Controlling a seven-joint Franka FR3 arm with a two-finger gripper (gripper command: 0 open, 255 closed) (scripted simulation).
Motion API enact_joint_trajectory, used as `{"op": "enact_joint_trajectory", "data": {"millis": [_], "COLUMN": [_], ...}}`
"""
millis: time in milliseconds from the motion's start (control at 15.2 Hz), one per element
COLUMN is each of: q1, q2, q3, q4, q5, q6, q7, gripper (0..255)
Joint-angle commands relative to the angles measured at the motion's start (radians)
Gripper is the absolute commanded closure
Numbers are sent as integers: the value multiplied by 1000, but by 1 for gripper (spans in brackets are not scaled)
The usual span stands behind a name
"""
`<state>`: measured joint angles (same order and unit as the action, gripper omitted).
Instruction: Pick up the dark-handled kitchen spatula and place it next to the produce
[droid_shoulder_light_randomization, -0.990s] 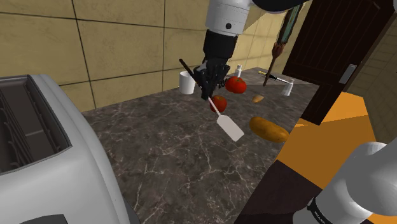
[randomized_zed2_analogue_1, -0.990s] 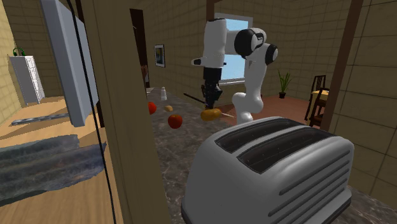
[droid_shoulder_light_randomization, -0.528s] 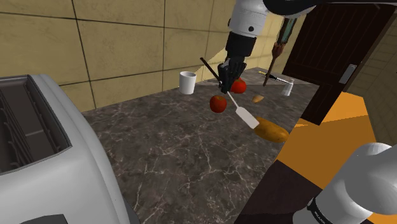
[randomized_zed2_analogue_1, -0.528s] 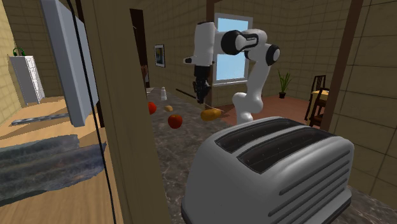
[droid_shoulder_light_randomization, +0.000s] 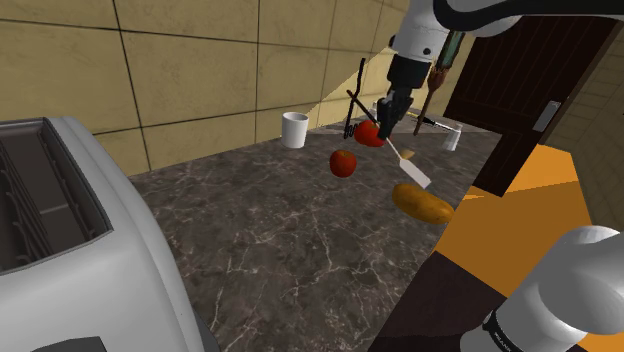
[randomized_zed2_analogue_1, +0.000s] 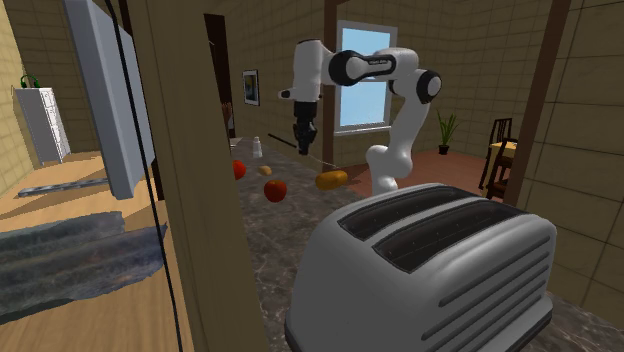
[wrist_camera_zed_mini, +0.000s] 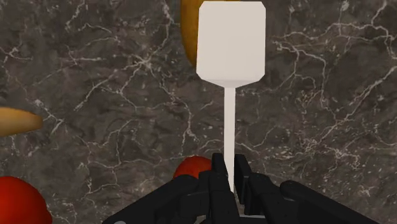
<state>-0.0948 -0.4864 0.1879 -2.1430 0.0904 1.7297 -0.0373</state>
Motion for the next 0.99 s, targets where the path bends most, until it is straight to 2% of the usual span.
{"op": "enact_joint_trajectory", "data": {"millis": [0,462,924], "q1": [-18,-77,-133], "q2": [2,20,91], "q3": [-41,-170,-295], "q4": [-1,9,73], "q5": [-15,-65,-104], "q6": [0,3,7], "q7": [-55,-225,-392], "gripper": [255,255,255]}}
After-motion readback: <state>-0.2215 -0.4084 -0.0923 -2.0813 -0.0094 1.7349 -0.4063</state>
